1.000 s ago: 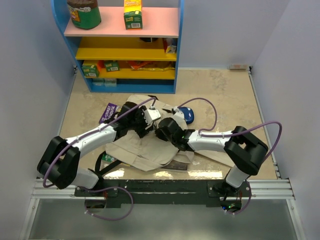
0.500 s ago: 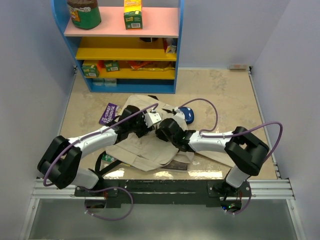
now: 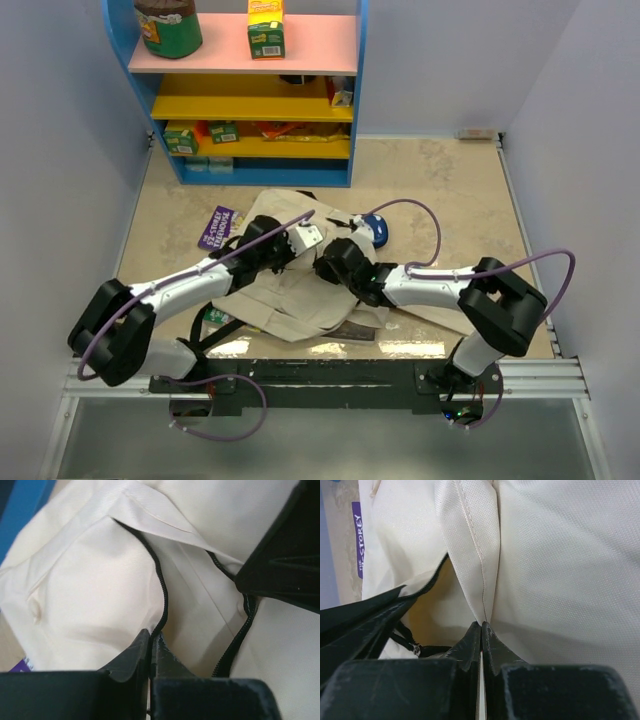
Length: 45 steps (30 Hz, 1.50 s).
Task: Pack the student bag
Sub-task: Unzip the student bag at the center of the board, then pick up the personal item from the center of the board.
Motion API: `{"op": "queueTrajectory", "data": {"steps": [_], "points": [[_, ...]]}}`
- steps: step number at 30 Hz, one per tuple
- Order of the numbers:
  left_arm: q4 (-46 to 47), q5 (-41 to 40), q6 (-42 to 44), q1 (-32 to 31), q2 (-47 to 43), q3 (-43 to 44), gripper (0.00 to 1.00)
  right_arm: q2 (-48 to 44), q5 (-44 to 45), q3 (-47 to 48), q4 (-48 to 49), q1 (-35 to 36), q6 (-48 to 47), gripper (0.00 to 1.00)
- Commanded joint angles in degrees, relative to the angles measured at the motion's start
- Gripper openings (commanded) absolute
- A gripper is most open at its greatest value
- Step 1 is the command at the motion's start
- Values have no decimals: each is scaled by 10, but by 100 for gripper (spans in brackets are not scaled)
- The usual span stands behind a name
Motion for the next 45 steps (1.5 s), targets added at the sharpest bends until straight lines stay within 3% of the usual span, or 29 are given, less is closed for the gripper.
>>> {"op": "queueTrajectory", "data": {"steps": [1,4,8,9,10,13,17,19,30,36,44,45], "points": [[51,-75,-81,6,-83,-7,0,-28,22,-6,-25,-3,-11,0],[29,-63,-141,31,-98,-1,0,-56,35,9,-52,-13,-32,9],[22,-26,-142,50,-104,-12,0,-142,59,-3,-123,-55,-34,48],[23,-26,-139,50,-104,-16,0,-160,70,-5,-149,-63,-24,54],[23,-26,-136,50,-106,-17,0,-197,125,3,-243,-71,-5,67],[20,-21,-124,50,-106,-18,0,-235,184,15,-391,-116,27,88],[14,-14,-109,50,-106,-12,0,-252,132,1,-482,-222,24,96],[11,-13,-103,50,-106,-9,0,-244,114,-9,-505,-237,26,98],[-13,3,-91,50,-116,-5,0,-132,63,2,-471,-276,-21,98],[-14,1,-86,50,-121,-3,0,-75,57,7,-462,-278,-28,84],[-10,1,-84,50,-118,-2,0,-55,61,7,-450,-278,-35,52],[-10,1,-84,50,-119,-1,0,-55,58,4,-448,-278,-36,43]]}}
